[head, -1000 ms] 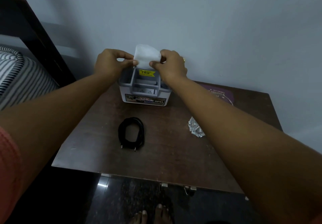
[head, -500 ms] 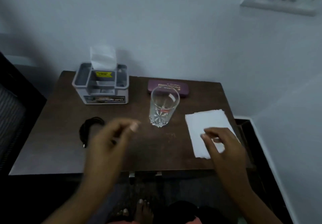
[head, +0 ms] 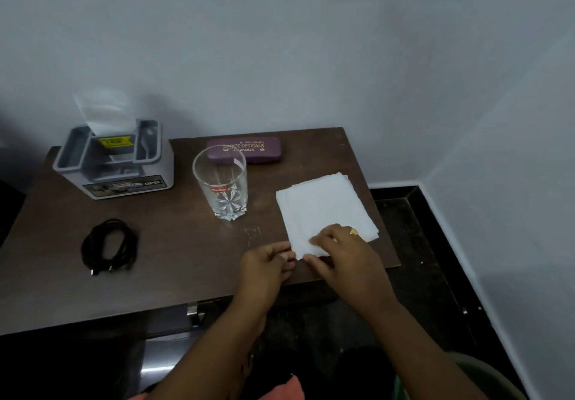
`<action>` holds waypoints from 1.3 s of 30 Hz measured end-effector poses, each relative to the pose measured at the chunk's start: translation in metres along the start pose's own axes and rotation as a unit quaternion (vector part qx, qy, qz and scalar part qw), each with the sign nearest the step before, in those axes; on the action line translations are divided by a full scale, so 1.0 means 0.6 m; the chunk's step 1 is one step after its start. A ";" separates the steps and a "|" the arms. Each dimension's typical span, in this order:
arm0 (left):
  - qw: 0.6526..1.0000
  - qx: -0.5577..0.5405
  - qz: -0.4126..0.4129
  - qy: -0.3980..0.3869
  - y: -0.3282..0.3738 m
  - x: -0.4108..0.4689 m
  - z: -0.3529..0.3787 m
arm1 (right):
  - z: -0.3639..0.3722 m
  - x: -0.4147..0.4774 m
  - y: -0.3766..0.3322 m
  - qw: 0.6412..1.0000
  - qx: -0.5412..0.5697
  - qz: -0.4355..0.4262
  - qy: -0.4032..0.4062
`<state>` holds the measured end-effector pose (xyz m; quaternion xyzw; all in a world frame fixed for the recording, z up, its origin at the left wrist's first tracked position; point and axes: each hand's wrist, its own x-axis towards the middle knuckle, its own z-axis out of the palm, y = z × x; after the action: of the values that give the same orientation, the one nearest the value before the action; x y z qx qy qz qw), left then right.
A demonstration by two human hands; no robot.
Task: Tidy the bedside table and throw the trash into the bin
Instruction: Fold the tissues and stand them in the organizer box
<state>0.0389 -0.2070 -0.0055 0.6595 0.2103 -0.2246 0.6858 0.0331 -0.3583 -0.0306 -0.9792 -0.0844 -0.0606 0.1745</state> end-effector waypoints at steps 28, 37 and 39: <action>0.978 -0.171 -0.103 -0.057 0.022 0.024 0.038 | -0.053 0.018 0.023 0.934 0.325 0.140 0.057; 0.974 -0.184 -0.109 -0.074 0.019 0.070 0.058 | -0.072 -0.031 0.002 0.993 0.088 -0.082 -0.005; 0.986 -0.133 -0.091 -0.049 0.011 0.067 0.057 | -0.072 -0.040 -0.001 0.985 0.172 -0.023 0.018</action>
<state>0.0754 -0.2423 -0.0221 0.5287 0.2631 -0.2882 0.7538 0.0058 -0.3761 0.0062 -0.9310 -0.1133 -0.0670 0.3405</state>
